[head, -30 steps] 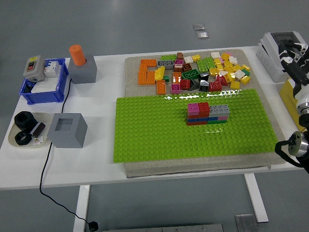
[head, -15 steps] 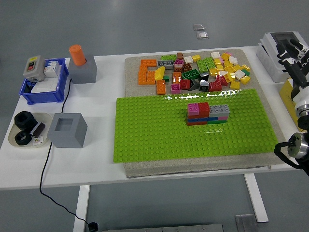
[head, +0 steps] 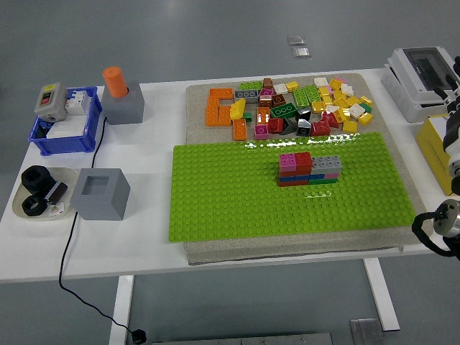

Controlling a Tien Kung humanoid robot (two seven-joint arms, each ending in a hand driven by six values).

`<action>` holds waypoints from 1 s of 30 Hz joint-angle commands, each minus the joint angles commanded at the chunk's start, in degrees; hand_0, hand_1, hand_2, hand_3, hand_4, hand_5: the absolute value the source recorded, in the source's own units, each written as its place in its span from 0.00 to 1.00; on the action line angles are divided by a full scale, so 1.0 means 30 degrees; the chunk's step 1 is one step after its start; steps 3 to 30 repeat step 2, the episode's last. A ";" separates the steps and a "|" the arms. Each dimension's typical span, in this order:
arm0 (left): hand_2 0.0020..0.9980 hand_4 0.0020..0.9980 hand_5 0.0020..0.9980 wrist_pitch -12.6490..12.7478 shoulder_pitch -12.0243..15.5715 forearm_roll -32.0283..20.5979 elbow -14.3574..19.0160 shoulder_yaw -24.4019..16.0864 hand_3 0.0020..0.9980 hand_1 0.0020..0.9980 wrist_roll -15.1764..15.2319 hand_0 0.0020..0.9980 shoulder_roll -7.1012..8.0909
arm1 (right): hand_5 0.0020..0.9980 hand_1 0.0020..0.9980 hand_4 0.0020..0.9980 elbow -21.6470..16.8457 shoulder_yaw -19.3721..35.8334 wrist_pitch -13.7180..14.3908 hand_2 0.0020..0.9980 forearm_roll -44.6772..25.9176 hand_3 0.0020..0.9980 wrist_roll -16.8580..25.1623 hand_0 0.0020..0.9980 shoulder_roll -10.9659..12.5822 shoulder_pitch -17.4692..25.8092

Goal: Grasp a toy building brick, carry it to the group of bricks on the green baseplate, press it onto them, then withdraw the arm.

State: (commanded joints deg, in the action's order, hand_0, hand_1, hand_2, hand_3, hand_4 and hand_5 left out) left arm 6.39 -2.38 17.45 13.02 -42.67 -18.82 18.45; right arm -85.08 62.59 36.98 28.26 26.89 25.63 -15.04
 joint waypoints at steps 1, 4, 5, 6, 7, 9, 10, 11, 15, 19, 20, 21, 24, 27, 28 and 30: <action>0.69 0.82 0.52 0.0021 0.0048 0.0007 0.0005 0.0000 0.84 0.58 -0.0007 0.77 0.0000 | 1.00 0.88 1.00 0.0004 0.0056 0.0000 0.90 -0.0013 0.80 0.0036 0.85 0.0000 0.0021; 0.69 0.82 0.52 0.0038 0.0084 0.0018 0.0008 0.0001 0.84 0.58 -0.0012 0.77 0.0006 | 1.00 0.88 1.00 0.0011 0.0109 0.0000 0.90 -0.0023 0.80 0.0069 0.85 -0.0005 0.0037; 0.69 0.82 0.52 0.0038 0.0084 0.0018 0.0008 0.0001 0.84 0.58 -0.0012 0.77 0.0006 | 1.00 0.88 1.00 0.0011 0.0109 0.0000 0.90 -0.0023 0.80 0.0069 0.85 -0.0005 0.0037; 0.69 0.82 0.52 0.0038 0.0084 0.0018 0.0008 0.0001 0.84 0.58 -0.0012 0.77 0.0006 | 1.00 0.88 1.00 0.0011 0.0109 0.0000 0.90 -0.0023 0.80 0.0069 0.85 -0.0005 0.0037; 0.69 0.82 0.52 0.0038 0.0084 0.0018 0.0008 0.0001 0.84 0.58 -0.0012 0.77 0.0006 | 1.00 0.88 1.00 0.0011 0.0109 0.0000 0.90 -0.0023 0.80 0.0069 0.85 -0.0005 0.0037; 0.69 0.82 0.52 0.0038 0.0084 0.0018 0.0008 0.0001 0.84 0.58 -0.0012 0.77 0.0006 | 1.00 0.88 1.00 0.0011 0.0109 0.0000 0.90 -0.0023 0.80 0.0069 0.85 -0.0005 0.0037; 0.69 0.82 0.52 0.0038 0.0084 0.0018 0.0008 0.0001 0.84 0.58 -0.0012 0.77 0.0006 | 1.00 0.88 1.00 0.0011 0.0109 0.0000 0.90 -0.0023 0.80 0.0069 0.85 -0.0005 0.0037; 0.69 0.82 0.52 0.0038 0.0084 0.0018 0.0008 0.0001 0.84 0.58 -0.0012 0.77 0.0006 | 1.00 0.88 1.00 0.0011 0.0109 0.0000 0.90 -0.0023 0.80 0.0069 0.85 -0.0005 0.0037; 0.69 0.82 0.52 0.0038 0.0084 0.0018 0.0008 0.0001 0.84 0.58 -0.0012 0.77 0.0006 | 1.00 0.88 1.00 0.0011 0.0109 0.0000 0.90 -0.0023 0.80 0.0069 0.85 -0.0005 0.0037; 0.69 0.82 0.52 0.0038 0.0084 0.0018 0.0008 0.0001 0.84 0.58 -0.0012 0.77 0.0006 | 1.00 0.88 1.00 0.0011 0.0109 0.0000 0.90 -0.0023 0.80 0.0069 0.85 -0.0005 0.0037; 0.69 0.82 0.52 0.0038 0.0084 0.0018 0.0008 0.0001 0.84 0.58 -0.0012 0.77 0.0006 | 1.00 0.88 1.00 0.0011 0.0109 0.0000 0.90 -0.0023 0.80 0.0069 0.85 -0.0005 0.0037; 0.69 0.82 0.52 0.0038 0.0084 0.0018 0.0008 0.0001 0.84 0.58 -0.0012 0.77 0.0006 | 1.00 0.88 1.00 0.0011 0.0109 0.0000 0.90 -0.0023 0.80 0.0069 0.85 -0.0005 0.0037; 0.69 0.82 0.52 0.0038 0.0084 0.0018 0.0008 0.0001 0.84 0.58 -0.0012 0.77 0.0006 | 1.00 0.88 1.00 0.0011 0.0109 0.0000 0.90 -0.0023 0.80 0.0069 0.85 -0.0005 0.0037; 0.69 0.82 0.52 0.0038 0.0084 0.0018 0.0008 0.0001 0.84 0.58 -0.0012 0.77 0.0006 | 1.00 0.88 1.00 0.0011 0.0109 0.0000 0.90 -0.0023 0.80 0.0069 0.85 -0.0005 0.0037; 0.69 0.82 0.52 0.0038 0.0084 0.0018 0.0008 0.0001 0.84 0.58 -0.0012 0.77 0.0006 | 1.00 0.88 1.00 0.0011 0.0109 0.0000 0.90 -0.0023 0.80 0.0069 0.85 -0.0005 0.0037; 0.69 0.82 0.52 0.0038 0.0084 0.0018 0.0008 0.0001 0.84 0.58 -0.0012 0.77 0.0006 | 1.00 0.88 1.00 0.0011 0.0109 0.0000 0.90 -0.0023 0.80 0.0069 0.85 -0.0005 0.0037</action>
